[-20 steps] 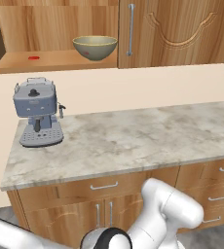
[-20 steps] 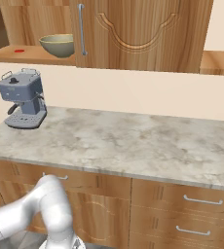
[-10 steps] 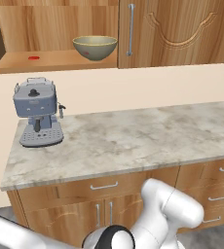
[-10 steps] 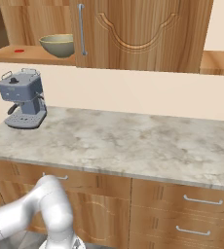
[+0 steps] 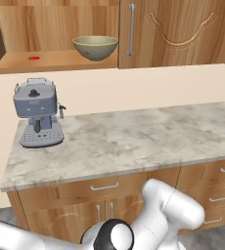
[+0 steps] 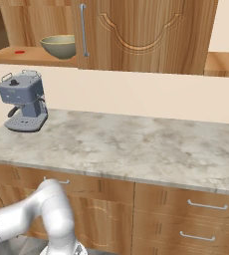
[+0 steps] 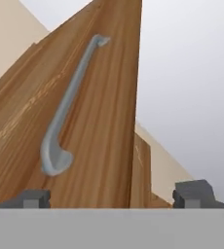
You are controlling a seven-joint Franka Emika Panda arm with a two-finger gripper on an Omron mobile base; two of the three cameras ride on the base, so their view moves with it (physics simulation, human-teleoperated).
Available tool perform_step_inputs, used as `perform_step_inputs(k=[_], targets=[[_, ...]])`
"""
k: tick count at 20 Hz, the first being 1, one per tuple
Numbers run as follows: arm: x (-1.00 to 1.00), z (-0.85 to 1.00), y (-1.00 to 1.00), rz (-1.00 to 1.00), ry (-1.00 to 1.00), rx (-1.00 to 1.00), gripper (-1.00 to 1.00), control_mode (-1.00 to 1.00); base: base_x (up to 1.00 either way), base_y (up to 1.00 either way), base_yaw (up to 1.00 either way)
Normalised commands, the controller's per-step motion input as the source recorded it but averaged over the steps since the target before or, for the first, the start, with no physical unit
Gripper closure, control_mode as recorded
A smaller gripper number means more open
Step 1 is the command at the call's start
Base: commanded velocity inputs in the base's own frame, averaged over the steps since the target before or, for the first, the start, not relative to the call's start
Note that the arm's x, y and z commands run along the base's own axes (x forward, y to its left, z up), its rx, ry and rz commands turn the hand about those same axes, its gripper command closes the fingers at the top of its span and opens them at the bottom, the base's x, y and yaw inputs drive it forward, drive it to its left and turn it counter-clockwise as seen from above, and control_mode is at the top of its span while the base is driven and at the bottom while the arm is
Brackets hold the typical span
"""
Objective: Pick the mug and place it in the sink. Pick the bowl and place it in the open cabinet and then close the cabinet.
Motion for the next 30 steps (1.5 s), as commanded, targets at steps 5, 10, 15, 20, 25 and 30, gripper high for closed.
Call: perform_step_inputs(k=[5, 10, 15, 20, 25, 30], targets=[[-0.32, 0.16, -0.37, 0.0, 0.0, 0.24, -1.0, -1.0, 0.0, 0.0, 0.0], [-0.22, 0.24, -0.35, 0.0, 0.03, 0.2, -1.0, -1.0, 0.0, 0.0, 0.0], [0.0, 0.27, -0.35, 0.0, 0.18, 0.12, -1.0, -1.0, 0.0, 0.0, 0.0], [0.0, 0.07, -0.53, 0.0, 0.26, 0.17, -1.0, -1.0, 0.0, 0.0, 0.0], [0.0, 0.0, -0.52, 0.0, 0.25, 0.16, -1.0, -1.0, 0.0, 0.0, 0.0], [0.02, 0.0, -0.28, 0.0, 0.2, 0.13, -1.0, -1.0, 0.0, 0.0, 0.0]])
